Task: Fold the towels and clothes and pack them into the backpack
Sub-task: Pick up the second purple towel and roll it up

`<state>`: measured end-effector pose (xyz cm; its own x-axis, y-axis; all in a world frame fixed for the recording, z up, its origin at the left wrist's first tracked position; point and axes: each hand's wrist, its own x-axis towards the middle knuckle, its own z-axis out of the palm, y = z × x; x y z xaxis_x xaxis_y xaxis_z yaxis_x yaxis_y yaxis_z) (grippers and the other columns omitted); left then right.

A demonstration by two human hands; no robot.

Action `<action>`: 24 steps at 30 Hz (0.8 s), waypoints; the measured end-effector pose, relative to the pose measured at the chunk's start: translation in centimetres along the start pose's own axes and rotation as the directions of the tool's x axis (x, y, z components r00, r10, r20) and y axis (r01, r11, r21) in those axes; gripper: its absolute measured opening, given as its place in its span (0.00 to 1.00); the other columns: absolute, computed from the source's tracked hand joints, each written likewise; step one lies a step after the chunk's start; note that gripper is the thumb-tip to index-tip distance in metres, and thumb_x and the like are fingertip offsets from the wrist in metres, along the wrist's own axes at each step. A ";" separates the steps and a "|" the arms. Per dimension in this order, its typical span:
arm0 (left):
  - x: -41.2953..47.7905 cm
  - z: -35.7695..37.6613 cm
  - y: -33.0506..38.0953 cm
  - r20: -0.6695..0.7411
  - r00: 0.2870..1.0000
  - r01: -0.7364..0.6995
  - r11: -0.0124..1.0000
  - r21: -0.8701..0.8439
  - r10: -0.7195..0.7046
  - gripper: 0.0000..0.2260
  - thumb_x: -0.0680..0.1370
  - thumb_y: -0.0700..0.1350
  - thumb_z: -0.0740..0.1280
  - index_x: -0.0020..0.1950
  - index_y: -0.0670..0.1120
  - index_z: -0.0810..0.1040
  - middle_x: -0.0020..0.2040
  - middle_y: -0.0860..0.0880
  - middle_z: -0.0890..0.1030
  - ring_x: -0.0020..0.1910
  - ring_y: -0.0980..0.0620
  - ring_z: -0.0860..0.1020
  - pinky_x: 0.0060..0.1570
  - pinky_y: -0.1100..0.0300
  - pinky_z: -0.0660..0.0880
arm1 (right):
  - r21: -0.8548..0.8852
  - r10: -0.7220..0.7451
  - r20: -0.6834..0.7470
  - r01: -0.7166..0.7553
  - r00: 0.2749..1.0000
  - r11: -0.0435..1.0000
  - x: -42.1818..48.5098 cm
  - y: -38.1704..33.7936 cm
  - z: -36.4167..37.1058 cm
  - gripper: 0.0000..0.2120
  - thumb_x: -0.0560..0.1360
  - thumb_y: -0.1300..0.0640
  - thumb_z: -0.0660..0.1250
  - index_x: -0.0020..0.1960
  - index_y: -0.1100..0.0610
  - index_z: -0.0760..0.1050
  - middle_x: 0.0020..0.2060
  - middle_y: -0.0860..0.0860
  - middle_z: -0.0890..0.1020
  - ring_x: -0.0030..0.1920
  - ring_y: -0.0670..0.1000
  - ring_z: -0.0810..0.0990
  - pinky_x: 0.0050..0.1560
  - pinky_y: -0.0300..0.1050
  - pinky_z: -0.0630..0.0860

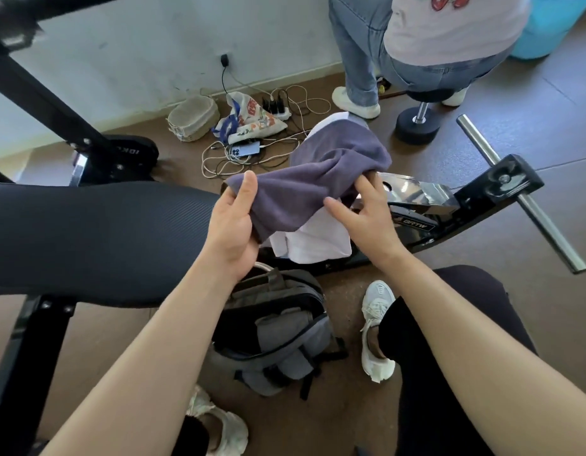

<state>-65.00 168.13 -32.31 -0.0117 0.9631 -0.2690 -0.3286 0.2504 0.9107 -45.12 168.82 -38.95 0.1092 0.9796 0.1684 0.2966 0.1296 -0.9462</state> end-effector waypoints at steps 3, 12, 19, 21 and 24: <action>0.3 -0.1 0.1 -0.048 0.999 0.001 0.998 -0.064 -0.004 0.08 0.85 0.50 0.61 0.58 0.48 0.76 0.59 0.46 0.84 0.60 0.46 0.83 0.61 0.44 0.80 | -0.569 -0.009 0.018 0.018 1.000 0.822 1.6 1.7 1.5 0.35 0.73 0.49 0.73 0.76 0.47 0.63 0.72 0.59 0.58 0.70 0.64 0.58 0.73 0.62 0.65; 1.2 -2.6 -0.1 -0.358 0.934 -0.058 0.987 -0.148 0.001 0.15 0.86 0.51 0.60 0.69 0.46 0.74 0.68 0.42 0.78 0.67 0.41 0.78 0.66 0.35 0.75 | -0.536 -0.288 -0.234 0.123 0.929 0.835 0.4 2.2 3.5 0.24 0.73 0.54 0.72 0.67 0.59 0.74 0.61 0.61 0.76 0.60 0.64 0.71 0.62 0.58 0.73; 0.2 -6.5 -0.4 -0.366 0.928 0.023 0.990 -0.141 -0.074 0.18 0.84 0.55 0.63 0.68 0.46 0.75 0.62 0.43 0.83 0.58 0.43 0.84 0.47 0.48 0.84 | -0.596 -0.351 -0.145 0.201 0.925 0.777 1.1 2.3 4.1 0.16 0.68 0.66 0.67 0.54 0.58 0.83 0.46 0.58 0.75 0.49 0.61 0.71 0.50 0.57 0.73; -0.1 -7.2 -0.2 -0.371 0.925 0.031 0.991 -0.132 -0.079 0.16 0.84 0.56 0.62 0.66 0.47 0.76 0.61 0.44 0.83 0.57 0.44 0.84 0.49 0.47 0.84 | -0.557 -0.314 -0.041 0.240 0.949 0.796 0.8 2.3 4.7 0.12 0.68 0.69 0.67 0.48 0.59 0.84 0.44 0.55 0.76 0.48 0.59 0.71 0.47 0.52 0.72; -0.3 -8.3 -0.1 -0.372 0.923 0.042 0.987 -0.158 -0.099 0.21 0.82 0.60 0.64 0.67 0.47 0.78 0.63 0.41 0.83 0.61 0.43 0.83 0.60 0.43 0.81 | -0.422 -0.189 0.105 0.215 0.976 0.881 0.0 1.3 5.2 0.07 0.72 0.67 0.70 0.46 0.58 0.81 0.44 0.52 0.78 0.49 0.52 0.72 0.46 0.40 0.68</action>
<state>-72.83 166.97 -34.88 -0.3300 0.8270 -0.4552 -0.4735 0.2721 0.8377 -49.69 169.79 -41.67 -0.0485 0.9482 0.3140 0.6850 0.2604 -0.6804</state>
